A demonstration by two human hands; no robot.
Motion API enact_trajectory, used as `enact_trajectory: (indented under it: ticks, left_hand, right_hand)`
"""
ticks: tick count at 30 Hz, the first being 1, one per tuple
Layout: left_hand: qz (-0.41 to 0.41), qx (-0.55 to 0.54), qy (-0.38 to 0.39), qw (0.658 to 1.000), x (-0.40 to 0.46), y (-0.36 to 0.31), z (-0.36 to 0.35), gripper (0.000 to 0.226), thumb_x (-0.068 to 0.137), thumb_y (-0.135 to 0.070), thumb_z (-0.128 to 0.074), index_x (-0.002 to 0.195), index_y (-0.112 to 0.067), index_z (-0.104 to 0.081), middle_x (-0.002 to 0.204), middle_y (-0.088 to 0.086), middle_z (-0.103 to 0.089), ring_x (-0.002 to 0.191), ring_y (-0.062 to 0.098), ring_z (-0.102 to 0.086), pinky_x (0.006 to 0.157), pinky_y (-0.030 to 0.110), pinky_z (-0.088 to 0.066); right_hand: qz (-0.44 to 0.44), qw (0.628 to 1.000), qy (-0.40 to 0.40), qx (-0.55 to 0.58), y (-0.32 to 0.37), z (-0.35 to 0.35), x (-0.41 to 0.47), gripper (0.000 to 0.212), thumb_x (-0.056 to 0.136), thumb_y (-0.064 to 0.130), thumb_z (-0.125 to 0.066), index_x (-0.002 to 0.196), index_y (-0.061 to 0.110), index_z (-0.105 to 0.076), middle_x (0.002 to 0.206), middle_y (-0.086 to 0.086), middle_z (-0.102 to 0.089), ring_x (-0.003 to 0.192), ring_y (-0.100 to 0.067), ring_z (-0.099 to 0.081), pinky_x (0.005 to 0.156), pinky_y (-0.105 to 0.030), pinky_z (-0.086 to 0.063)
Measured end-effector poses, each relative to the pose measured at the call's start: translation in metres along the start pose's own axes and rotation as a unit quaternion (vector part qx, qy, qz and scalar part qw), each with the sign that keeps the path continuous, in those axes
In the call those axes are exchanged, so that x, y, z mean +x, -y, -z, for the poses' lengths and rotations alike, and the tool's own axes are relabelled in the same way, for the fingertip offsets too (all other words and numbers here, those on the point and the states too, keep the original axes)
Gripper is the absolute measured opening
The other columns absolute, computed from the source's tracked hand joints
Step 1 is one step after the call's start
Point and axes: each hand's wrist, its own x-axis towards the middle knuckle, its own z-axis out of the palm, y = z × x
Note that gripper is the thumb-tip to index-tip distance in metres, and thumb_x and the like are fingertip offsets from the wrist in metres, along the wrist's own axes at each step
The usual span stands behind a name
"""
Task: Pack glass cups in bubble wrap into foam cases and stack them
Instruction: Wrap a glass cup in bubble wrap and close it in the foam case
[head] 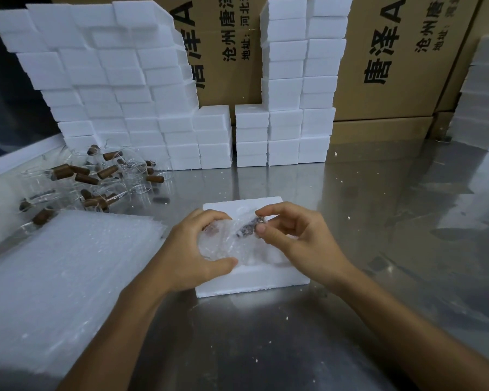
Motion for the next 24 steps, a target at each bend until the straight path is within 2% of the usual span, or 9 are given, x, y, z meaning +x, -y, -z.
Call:
enact_trajectory:
  ticks: [4, 9, 12, 14, 17, 21, 24]
  left_hand:
    - [0.012, 0.004, 0.006, 1.0, 0.0, 0.002, -0.001, 0.066, 0.059, -0.036, -0.082, 0.122, -0.03, -0.063, 0.111, -0.02, -0.054, 0.103, -0.007, -0.053, 0.081, 0.006, -0.038]
    - [0.027, 0.014, 0.028, 0.999, -0.001, 0.005, -0.003, 0.073, 0.069, -0.034, -0.087, 0.136, -0.036, -0.055, 0.108, -0.016, -0.05, 0.104, -0.012, -0.049, 0.083, 0.008, -0.035]
    - [0.03, 0.031, 0.037, 0.998, -0.002, 0.002, -0.007, 0.074, 0.073, -0.037, -0.085, 0.139, -0.038, -0.05, 0.11, -0.015, -0.049, 0.111, -0.005, -0.048, 0.091, 0.014, -0.035]
    - [0.034, 0.033, 0.052, 0.997, -0.001, 0.001, -0.006, 0.077, 0.072, -0.049, -0.081, 0.14, -0.039, -0.047, 0.11, -0.016, -0.049, 0.114, -0.001, -0.047, 0.096, 0.019, -0.035]
    - [0.043, 0.013, 0.07, 0.997, 0.0, 0.001, 0.0, 0.076, 0.068, -0.06, -0.069, 0.139, -0.043, -0.047, 0.11, -0.02, -0.052, 0.113, -0.007, -0.046, 0.097, 0.022, -0.035]
    - [0.052, -0.019, 0.06, 0.997, 0.0, 0.001, 0.004, 0.08, 0.061, -0.063, -0.078, 0.134, -0.039, -0.056, 0.119, -0.023, -0.057, 0.112, -0.012, -0.05, 0.098, 0.024, -0.04]
    - [0.067, -0.024, 0.053, 0.996, 0.001, 0.001, 0.005, 0.071, 0.055, -0.063, -0.077, 0.121, -0.044, -0.06, 0.119, -0.031, -0.055, 0.11, -0.016, -0.049, 0.092, 0.019, -0.042]
  right_hand:
    - [-0.005, 1.0, -0.006, -0.025, -0.005, 0.001, 0.0, 0.014, 0.088, 0.019, -0.074, 0.1, 0.024, -0.07, 0.082, 0.003, -0.076, 0.083, -0.011, -0.072, 0.077, -0.012, -0.048]
    - [-0.037, 0.999, -0.018, -0.036, -0.012, 0.003, 0.002, 0.011, 0.088, 0.019, -0.074, 0.096, 0.025, -0.072, 0.08, 0.003, -0.076, 0.077, -0.009, -0.07, 0.07, -0.012, -0.048]
    - [-0.054, 0.997, -0.018, -0.047, -0.015, 0.005, 0.003, 0.01, 0.088, 0.018, -0.074, 0.093, 0.026, -0.072, 0.079, 0.002, -0.075, 0.072, -0.008, -0.066, 0.063, -0.017, -0.051]
    - [-0.051, 0.996, -0.012, -0.07, -0.017, 0.007, 0.003, 0.011, 0.087, 0.019, -0.074, 0.091, 0.029, -0.071, 0.078, 0.005, -0.075, 0.071, -0.006, -0.065, 0.063, -0.017, -0.051]
    - [-0.04, 0.99, 0.003, -0.132, -0.021, 0.01, 0.003, 0.009, 0.087, 0.026, -0.073, 0.091, 0.033, -0.069, 0.078, 0.012, -0.073, 0.072, -0.004, -0.066, 0.064, -0.019, -0.054]
    - [-0.018, 0.983, 0.004, -0.181, -0.027, 0.013, 0.003, 0.008, 0.087, 0.029, -0.072, 0.093, 0.033, -0.068, 0.078, 0.014, -0.071, 0.078, -0.002, -0.067, 0.067, -0.008, -0.046]
    - [0.003, 0.978, 0.003, -0.21, -0.029, 0.014, 0.002, 0.009, 0.089, 0.029, -0.07, 0.097, 0.034, -0.068, 0.084, 0.013, -0.071, 0.083, 0.0, -0.066, 0.074, -0.01, -0.048]
